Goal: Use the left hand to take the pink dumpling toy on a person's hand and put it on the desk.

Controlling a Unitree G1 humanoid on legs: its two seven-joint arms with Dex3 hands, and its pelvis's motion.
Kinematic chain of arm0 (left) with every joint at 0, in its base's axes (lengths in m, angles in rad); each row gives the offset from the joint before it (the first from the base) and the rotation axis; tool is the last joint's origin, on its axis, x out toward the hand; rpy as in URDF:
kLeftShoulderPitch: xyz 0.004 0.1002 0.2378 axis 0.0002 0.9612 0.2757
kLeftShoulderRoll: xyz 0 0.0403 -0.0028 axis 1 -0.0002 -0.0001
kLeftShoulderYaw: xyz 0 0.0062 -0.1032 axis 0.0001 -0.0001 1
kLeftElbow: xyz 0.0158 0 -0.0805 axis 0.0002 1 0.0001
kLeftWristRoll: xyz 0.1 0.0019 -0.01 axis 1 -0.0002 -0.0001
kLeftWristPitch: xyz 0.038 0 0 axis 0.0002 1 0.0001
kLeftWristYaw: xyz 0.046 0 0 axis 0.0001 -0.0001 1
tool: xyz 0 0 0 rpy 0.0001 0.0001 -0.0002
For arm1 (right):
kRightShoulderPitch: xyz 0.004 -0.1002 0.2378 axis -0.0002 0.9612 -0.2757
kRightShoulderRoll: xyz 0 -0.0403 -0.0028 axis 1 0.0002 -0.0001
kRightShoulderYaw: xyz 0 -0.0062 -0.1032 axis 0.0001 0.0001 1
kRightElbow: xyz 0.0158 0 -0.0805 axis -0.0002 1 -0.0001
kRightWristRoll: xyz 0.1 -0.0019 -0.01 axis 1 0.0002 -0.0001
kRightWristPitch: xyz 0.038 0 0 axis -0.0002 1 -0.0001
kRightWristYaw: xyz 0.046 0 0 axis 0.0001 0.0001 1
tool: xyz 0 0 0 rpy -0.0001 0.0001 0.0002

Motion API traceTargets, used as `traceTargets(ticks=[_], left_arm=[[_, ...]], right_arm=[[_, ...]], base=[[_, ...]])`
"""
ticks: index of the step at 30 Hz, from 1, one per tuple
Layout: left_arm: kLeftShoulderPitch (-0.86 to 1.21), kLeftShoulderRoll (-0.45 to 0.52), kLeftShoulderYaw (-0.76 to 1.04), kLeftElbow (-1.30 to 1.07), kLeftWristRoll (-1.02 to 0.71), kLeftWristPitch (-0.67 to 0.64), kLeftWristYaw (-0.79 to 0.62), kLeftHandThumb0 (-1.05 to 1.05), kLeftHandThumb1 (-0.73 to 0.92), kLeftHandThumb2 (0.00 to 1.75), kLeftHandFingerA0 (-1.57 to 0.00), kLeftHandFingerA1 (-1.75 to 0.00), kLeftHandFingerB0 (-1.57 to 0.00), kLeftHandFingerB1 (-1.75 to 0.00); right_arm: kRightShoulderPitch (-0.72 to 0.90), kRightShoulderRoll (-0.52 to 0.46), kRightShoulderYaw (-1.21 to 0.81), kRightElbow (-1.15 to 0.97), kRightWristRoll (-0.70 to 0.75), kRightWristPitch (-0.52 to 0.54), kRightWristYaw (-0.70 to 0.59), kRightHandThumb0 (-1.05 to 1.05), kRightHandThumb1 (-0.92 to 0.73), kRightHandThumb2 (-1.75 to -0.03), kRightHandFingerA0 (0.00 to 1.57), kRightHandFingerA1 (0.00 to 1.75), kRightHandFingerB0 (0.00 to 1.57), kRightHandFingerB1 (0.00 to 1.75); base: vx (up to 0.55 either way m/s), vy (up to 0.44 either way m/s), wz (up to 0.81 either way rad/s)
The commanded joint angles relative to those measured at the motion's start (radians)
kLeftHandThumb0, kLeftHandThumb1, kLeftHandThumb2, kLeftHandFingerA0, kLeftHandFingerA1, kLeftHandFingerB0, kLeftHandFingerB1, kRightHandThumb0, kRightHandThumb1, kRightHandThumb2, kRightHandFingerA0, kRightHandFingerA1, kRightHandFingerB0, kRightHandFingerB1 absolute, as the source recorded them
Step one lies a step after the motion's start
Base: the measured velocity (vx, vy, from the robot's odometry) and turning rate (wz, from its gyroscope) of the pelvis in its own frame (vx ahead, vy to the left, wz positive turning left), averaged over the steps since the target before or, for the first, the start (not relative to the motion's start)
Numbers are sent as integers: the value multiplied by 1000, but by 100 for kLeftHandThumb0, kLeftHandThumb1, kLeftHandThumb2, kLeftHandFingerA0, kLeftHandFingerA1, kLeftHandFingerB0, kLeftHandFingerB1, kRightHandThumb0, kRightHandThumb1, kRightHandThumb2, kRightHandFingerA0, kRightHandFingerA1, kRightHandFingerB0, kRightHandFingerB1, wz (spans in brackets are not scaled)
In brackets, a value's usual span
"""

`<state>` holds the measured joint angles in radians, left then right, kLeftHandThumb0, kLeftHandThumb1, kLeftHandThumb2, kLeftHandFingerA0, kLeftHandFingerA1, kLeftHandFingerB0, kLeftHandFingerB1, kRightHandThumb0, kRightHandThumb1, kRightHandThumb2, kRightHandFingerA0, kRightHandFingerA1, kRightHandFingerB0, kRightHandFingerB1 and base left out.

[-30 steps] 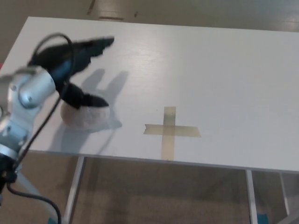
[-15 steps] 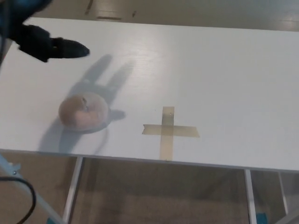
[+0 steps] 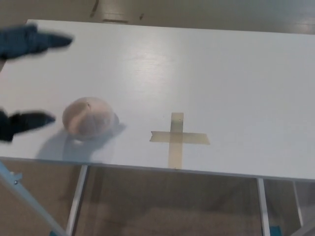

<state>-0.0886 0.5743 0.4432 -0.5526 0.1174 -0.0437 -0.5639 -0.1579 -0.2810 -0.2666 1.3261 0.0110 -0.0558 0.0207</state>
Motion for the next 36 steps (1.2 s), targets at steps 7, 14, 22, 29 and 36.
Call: traceTargets(ticks=[7, 14, 22, 29, 36], left_arm=[[989, -283, 189, -167, -659, -356, -451, -27, 47, 54, -82, -55, -68, -46], [864, -228, -31, 381, -101, -392, -147, -36, 56, 57, -83, -51, -68, -44], [360, -179, -237, 1131, 200, 3, 269, -46, 52, 76, -52, -51, -39, -45], [101, -162, -267, 1554, 198, 95, 468, -41, 61, 59, -76, -57, -50, -38], [122, -98, -307, 1658, 197, -5, 416, -48, 75, 62, -54, -38, -43, -35]], right_arm=[[96, 42, 12, 3, -13, -72, -93, -16, -67, -59, 69, 48, 54, 43], [107, 46, 24, 3, -22, -77, -94, -15, -67, -59, 72, 49, 56, 44], [116, 44, 37, 1, -27, -81, -106, -15, -68, -59, 72, 50, 53, 43], [107, 51, 33, 4, -18, -71, -103, -14, -69, -60, 72, 49, 53, 42], [74, 46, 41, 7, -25, -52, -98, -14, -70, -60, 72, 50, 52, 42]], base=[[0, 0, 0], [0, 0, 0], [0, 0, 2], [0, 0, 0], [0, 0, 0]])
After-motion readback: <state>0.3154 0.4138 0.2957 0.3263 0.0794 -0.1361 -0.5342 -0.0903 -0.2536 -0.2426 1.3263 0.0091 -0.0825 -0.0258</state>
